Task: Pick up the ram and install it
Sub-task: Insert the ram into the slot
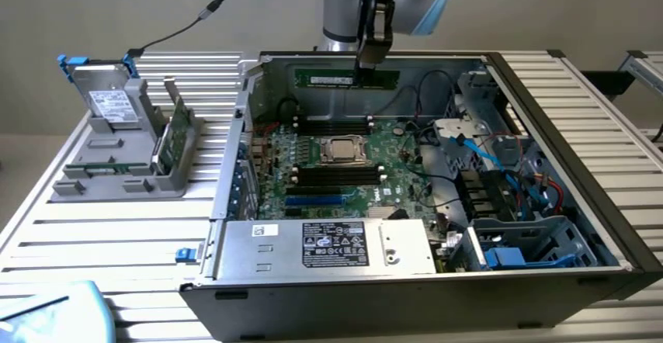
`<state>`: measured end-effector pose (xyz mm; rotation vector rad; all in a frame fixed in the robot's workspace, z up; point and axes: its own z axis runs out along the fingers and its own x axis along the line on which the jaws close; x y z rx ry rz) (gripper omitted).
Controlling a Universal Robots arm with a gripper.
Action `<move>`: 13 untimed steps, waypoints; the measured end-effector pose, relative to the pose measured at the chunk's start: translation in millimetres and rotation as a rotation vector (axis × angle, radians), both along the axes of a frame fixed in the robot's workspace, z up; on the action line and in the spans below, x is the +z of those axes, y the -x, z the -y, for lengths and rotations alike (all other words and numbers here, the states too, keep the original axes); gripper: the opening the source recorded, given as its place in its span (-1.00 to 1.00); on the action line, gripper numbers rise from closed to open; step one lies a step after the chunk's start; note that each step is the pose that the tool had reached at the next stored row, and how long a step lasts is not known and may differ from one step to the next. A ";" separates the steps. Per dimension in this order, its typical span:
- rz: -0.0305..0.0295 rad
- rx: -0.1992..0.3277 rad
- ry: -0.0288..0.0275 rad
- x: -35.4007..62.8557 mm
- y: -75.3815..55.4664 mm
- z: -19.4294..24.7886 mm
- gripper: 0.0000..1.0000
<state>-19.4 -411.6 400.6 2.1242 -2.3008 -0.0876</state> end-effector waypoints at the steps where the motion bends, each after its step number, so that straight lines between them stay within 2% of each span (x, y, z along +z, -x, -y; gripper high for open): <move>1: 0.0000 0.000 0.0000 -0.3 0.0 0.0 -0.73; 13: 0.0000 0.007 -0.0001 -20.4 0.0 -0.6 -0.73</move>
